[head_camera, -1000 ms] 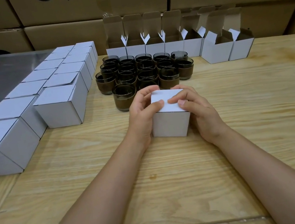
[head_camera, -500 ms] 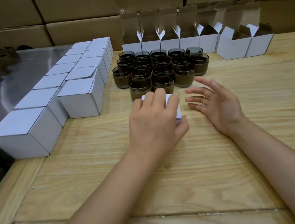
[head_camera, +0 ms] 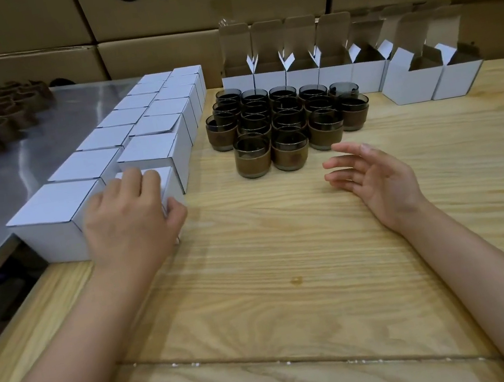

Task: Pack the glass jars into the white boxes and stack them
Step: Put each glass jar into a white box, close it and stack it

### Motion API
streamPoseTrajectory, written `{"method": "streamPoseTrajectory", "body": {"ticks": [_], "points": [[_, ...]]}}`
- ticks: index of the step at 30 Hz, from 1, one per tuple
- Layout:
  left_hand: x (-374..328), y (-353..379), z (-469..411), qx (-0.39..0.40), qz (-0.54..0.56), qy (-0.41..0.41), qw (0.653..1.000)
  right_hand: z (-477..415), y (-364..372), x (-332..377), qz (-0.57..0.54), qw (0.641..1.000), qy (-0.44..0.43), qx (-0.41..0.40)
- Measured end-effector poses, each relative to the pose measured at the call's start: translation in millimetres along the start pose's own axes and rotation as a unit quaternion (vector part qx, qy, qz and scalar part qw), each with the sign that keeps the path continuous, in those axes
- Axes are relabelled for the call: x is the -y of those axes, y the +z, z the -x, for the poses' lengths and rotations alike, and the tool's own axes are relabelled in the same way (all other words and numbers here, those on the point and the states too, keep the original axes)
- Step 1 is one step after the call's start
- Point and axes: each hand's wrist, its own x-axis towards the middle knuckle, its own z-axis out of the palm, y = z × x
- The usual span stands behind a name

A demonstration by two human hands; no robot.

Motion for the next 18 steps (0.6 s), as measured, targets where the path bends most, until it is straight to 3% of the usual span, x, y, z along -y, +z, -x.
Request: {"method": "streamPoseTrajectory", "body": {"ticks": [10,18], "points": [[17,22,0,0.015,0.075,-0.073,0.994,-1,0,-1,0.013,1.0,-0.001,0.0],[15,22,4,-0.037,0.074,-0.029,0.996,-1,2,0,0.018,1.0,0.004,-0.006]]}}
